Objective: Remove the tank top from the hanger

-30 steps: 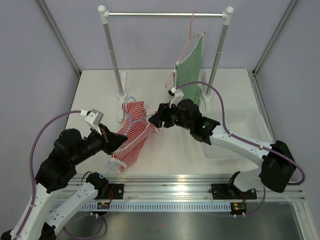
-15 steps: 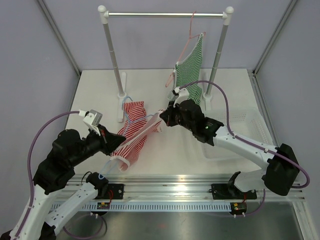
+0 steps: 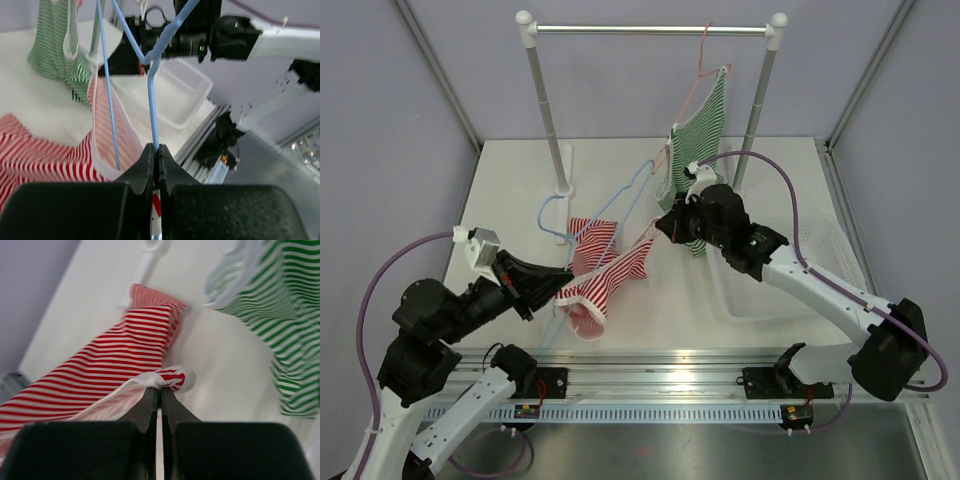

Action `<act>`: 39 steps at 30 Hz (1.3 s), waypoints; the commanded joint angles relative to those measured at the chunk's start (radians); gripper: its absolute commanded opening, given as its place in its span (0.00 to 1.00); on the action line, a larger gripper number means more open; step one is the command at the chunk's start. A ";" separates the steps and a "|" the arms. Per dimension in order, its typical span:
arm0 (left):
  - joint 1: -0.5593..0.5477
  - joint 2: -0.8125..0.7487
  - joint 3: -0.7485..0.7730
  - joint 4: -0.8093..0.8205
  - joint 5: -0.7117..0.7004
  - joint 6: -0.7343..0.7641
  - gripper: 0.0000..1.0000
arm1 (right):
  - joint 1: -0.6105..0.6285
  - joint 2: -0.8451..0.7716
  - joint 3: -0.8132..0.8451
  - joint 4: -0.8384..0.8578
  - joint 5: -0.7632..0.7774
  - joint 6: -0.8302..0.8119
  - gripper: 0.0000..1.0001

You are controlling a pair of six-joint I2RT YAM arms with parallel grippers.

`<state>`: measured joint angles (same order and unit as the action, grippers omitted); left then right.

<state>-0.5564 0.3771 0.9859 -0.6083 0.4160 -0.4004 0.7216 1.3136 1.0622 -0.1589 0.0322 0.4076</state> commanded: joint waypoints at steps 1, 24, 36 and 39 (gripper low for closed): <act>-0.004 0.035 -0.026 0.318 0.035 -0.080 0.00 | -0.014 -0.114 0.030 0.108 -0.327 0.037 0.00; -0.057 0.307 0.125 0.351 -0.545 -0.057 0.00 | 0.269 -0.140 0.093 -0.231 -0.096 -0.092 0.00; -0.057 0.492 0.387 -0.022 -0.652 -0.034 0.00 | 0.302 -0.160 0.041 -0.200 0.063 -0.072 1.00; -0.056 0.603 0.497 -0.077 -0.669 -0.011 0.00 | 0.302 -0.255 0.032 -0.232 0.067 -0.073 0.99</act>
<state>-0.6098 0.9089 1.3888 -0.6369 -0.2073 -0.4496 1.0119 1.1732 1.0882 -0.4049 0.0418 0.3458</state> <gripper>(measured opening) 0.021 0.993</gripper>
